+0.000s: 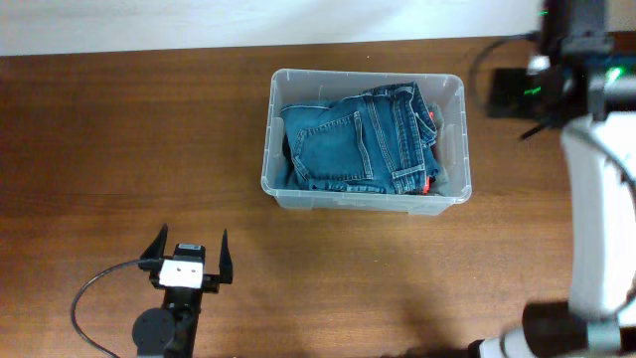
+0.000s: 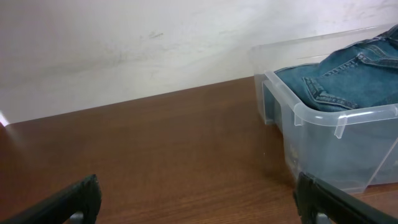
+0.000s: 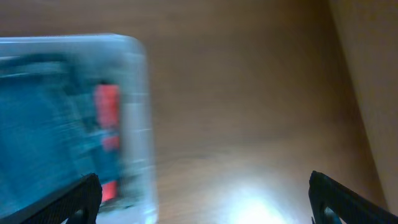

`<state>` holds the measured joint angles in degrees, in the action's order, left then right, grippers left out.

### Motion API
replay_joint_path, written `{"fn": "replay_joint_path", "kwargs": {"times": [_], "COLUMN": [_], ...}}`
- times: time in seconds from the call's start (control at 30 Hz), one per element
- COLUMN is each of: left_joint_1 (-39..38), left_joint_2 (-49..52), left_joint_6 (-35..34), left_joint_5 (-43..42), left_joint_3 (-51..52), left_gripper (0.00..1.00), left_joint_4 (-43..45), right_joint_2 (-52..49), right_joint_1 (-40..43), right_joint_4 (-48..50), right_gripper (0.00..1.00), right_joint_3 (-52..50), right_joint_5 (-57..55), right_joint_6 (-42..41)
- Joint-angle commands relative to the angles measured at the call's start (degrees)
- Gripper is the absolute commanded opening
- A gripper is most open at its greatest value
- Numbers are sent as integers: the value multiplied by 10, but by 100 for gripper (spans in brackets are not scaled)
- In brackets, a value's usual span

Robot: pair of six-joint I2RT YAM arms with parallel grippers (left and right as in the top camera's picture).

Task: Pack container

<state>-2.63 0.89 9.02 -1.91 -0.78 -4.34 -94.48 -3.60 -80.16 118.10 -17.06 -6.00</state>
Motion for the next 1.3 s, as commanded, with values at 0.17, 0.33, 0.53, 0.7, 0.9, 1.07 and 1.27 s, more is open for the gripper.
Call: {"fn": "replay_joint_path", "kwargs": {"times": [0.17, 0.33, 0.53, 0.7, 0.9, 1.07, 1.27], "left_joint_1": [3, 3, 3, 3, 3, 3, 3], "left_joint_2": [-6, -6, -6, -6, -6, -6, -6], "left_joint_6": [8, 8, 8, 8, 8, 8, 8], "left_joint_5": [4, 4, 4, 4, 4, 4, 4], "left_joint_3": [3, 3, 3, 3, 3, 3, 3], "left_gripper": [99, 99, 99, 99, 99, 99, 99], "left_joint_4": [-2, -2, -2, -2, -2, -2, -2], "right_joint_2": [141, 216, 299, 380, 513, 623, 743], "right_joint_1": [-204, -229, -229, -224, -163, -102, -48], "right_joint_4": [0, 0, 0, -14, -20, -19, -1], "right_gripper": [98, 98, 98, 98, 98, 98, 98], "right_joint_3": [3, 3, 2, -3, -103, -238, -407], "right_joint_5": [-7, -8, -8, -36, 19, 31, 32], "right_joint_6": [-4, -4, -4, 0, 0, -53, -150]}}
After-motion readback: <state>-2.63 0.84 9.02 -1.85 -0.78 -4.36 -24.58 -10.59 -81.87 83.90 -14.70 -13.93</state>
